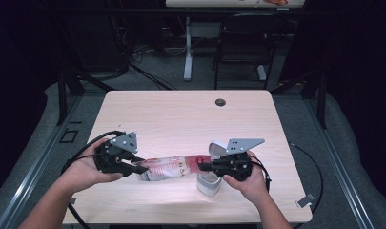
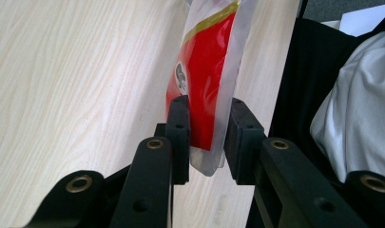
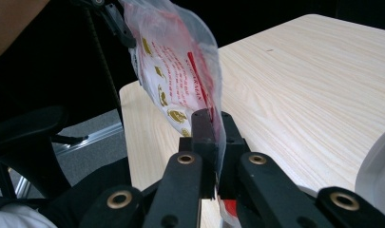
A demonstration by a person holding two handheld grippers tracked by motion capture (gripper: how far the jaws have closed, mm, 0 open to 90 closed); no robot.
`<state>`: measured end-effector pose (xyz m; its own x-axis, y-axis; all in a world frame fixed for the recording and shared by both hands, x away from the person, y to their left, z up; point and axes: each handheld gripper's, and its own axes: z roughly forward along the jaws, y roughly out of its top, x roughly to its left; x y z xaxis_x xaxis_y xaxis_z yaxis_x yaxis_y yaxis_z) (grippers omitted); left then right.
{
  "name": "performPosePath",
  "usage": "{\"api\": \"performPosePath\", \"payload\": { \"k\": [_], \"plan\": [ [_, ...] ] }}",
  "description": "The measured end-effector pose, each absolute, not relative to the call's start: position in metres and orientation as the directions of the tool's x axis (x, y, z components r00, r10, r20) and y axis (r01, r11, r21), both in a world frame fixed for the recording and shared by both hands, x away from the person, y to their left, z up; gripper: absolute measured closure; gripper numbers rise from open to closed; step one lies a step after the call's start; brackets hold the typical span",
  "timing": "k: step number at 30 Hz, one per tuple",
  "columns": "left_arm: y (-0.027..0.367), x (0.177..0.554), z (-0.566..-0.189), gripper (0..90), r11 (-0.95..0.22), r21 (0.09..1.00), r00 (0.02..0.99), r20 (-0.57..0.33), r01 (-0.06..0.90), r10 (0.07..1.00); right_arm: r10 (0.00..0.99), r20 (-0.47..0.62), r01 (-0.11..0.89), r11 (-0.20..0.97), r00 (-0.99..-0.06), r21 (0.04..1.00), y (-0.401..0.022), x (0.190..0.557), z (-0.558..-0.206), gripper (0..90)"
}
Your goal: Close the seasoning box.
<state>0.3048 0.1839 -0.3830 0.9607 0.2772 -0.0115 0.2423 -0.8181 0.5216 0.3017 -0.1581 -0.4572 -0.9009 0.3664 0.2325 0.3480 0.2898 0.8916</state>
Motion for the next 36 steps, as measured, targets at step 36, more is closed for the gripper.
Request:
{"api": "performPosePath", "payload": {
  "k": [36],
  "plan": [
    [0.171,0.313,-0.366,76.4,-0.845,0.491,0.969,0.004,0.212,0.246,0.417,0.216,0.363,0.315,-0.883,0.877,-0.166,0.305,-0.460,78.8]
  ]
}}
